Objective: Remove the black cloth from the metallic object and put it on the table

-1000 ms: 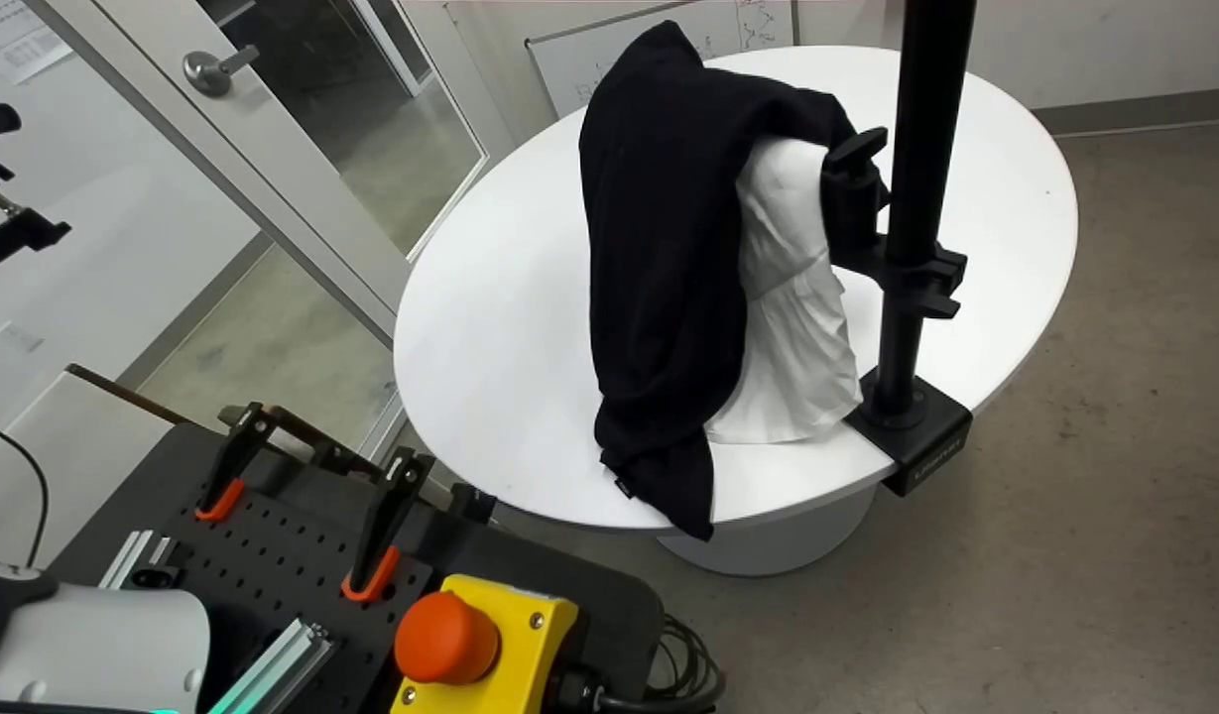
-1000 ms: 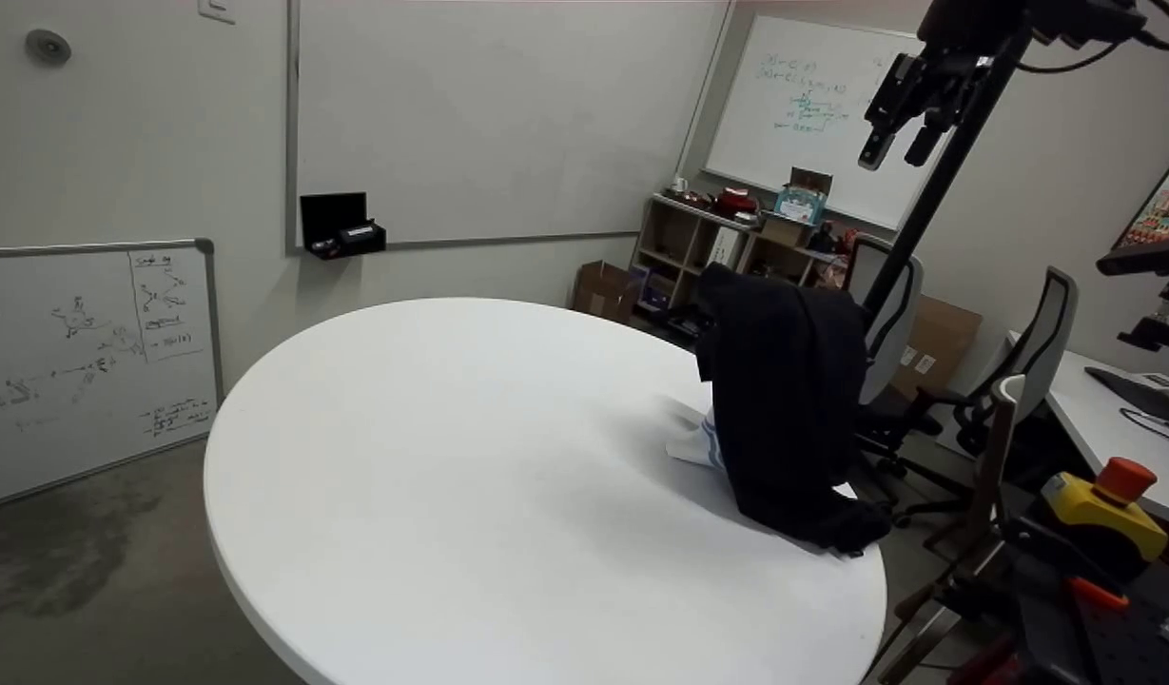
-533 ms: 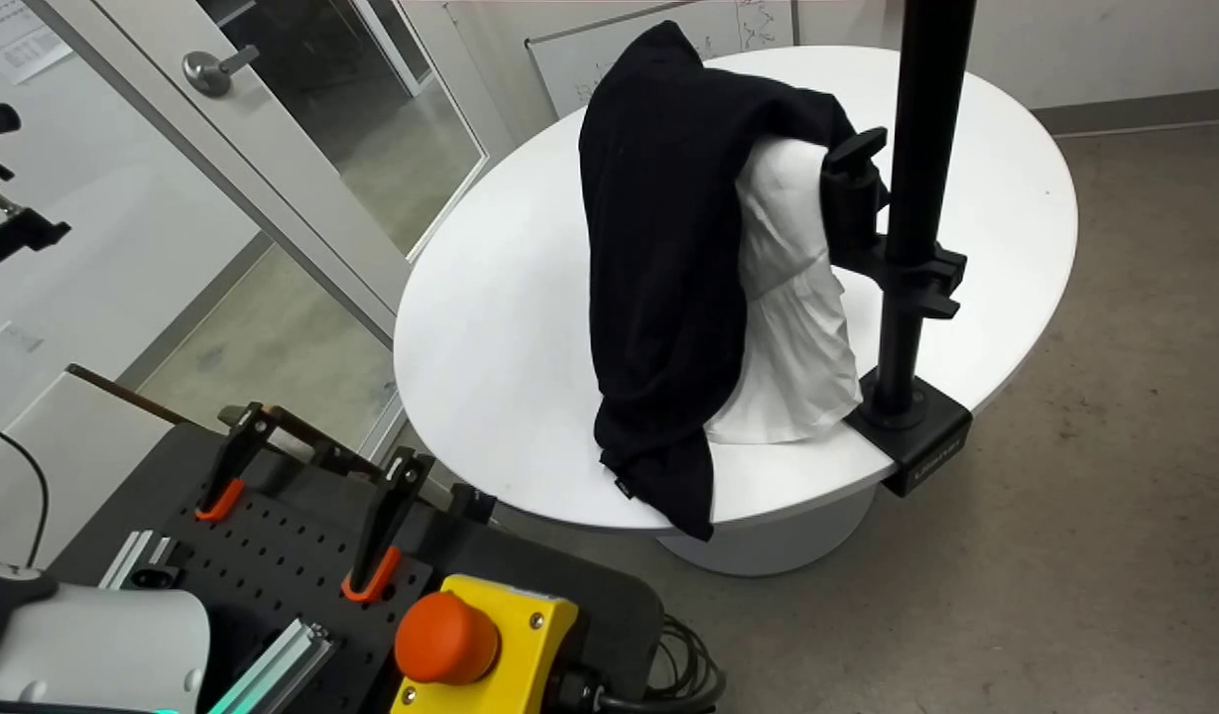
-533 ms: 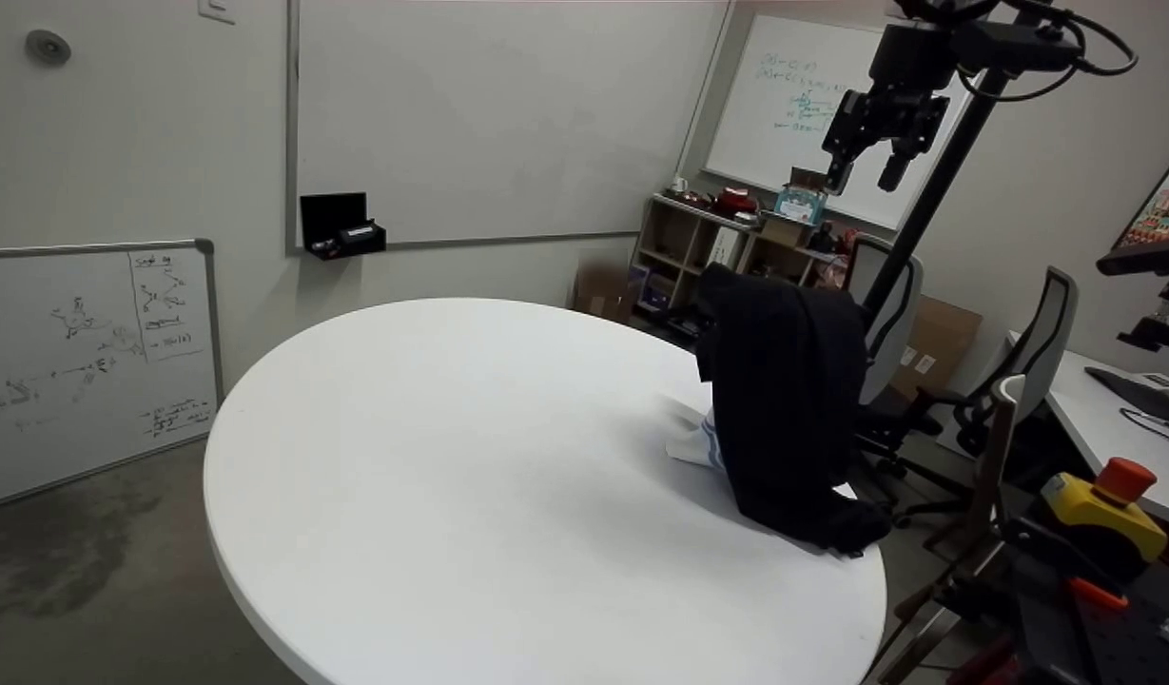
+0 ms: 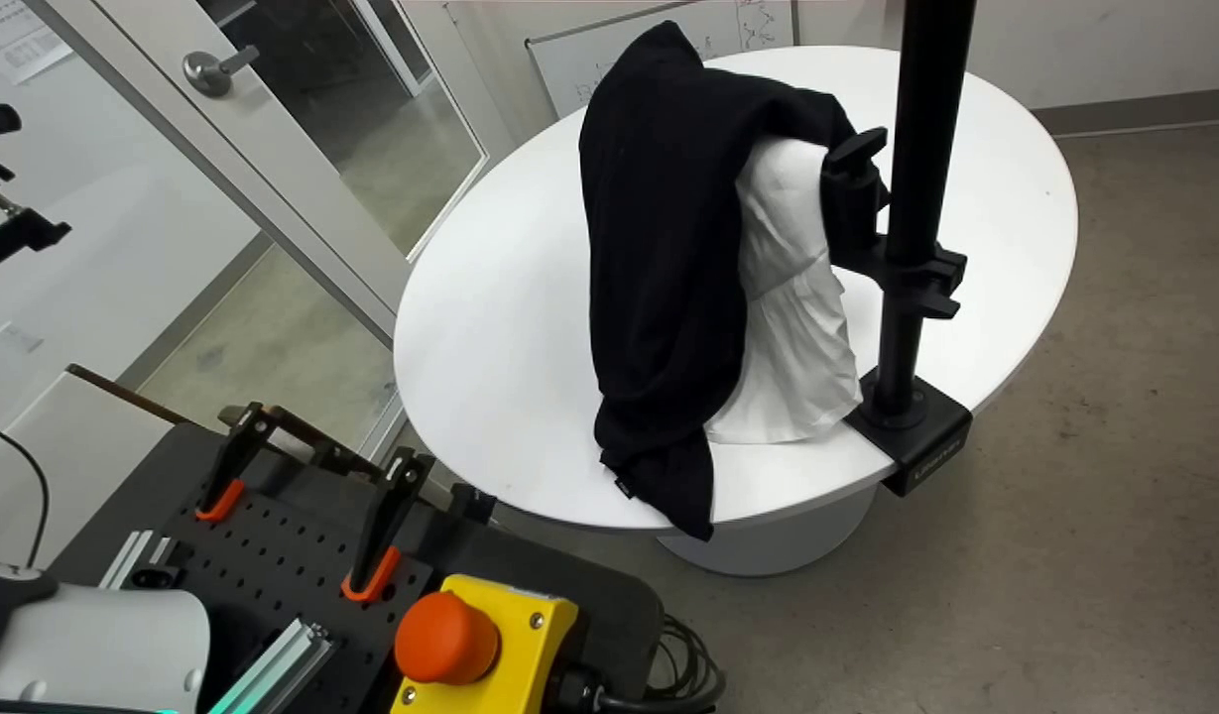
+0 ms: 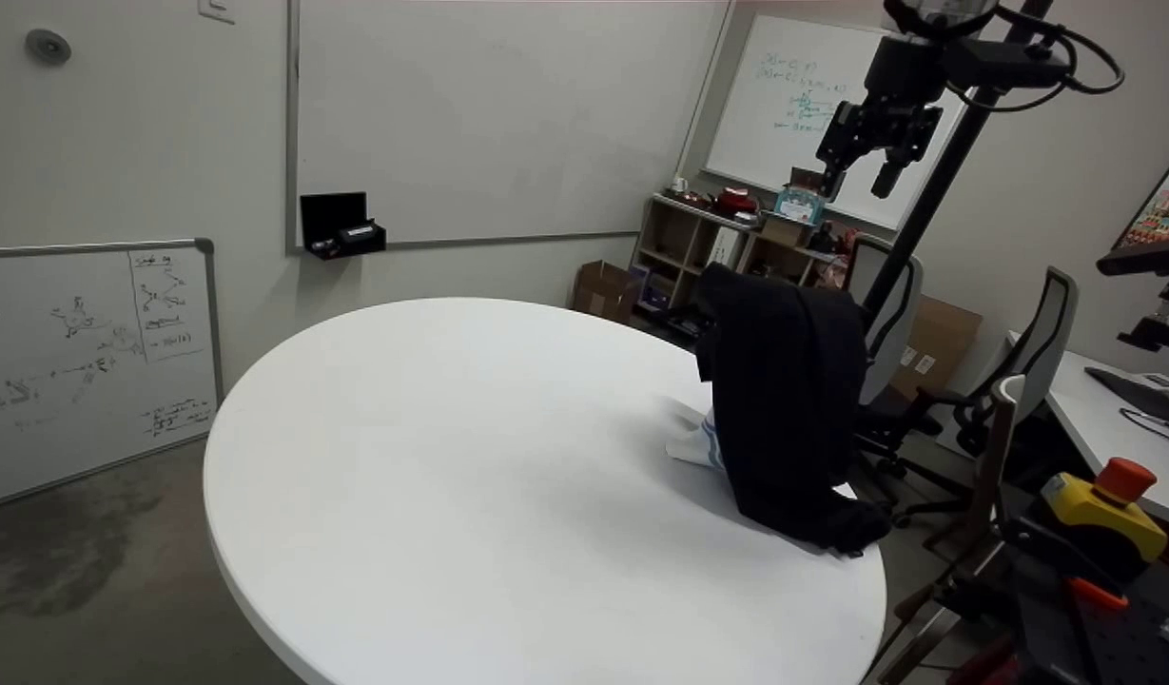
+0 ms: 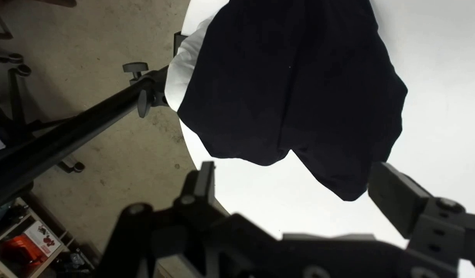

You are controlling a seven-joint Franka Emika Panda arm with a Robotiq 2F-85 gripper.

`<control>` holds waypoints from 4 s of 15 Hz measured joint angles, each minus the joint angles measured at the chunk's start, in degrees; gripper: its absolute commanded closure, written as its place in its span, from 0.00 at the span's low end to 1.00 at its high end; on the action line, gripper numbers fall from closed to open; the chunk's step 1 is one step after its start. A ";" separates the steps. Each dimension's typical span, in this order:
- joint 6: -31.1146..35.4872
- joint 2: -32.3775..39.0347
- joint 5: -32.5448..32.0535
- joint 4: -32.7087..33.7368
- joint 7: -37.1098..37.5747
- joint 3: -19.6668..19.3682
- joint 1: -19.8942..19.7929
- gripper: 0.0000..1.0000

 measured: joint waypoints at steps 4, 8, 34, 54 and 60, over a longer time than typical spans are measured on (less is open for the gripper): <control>7.48 3.69 -2.32 -0.94 1.60 -0.84 0.05 0.00; 12.20 7.55 -3.10 -1.13 1.99 -1.52 1.29 0.00; 12.76 22.95 -4.79 6.20 2.01 -10.98 8.76 0.99; 6.95 11.08 7.83 5.76 -6.28 -9.60 6.82 0.98; 0.67 5.00 14.84 5.67 -15.42 -7.87 5.62 0.98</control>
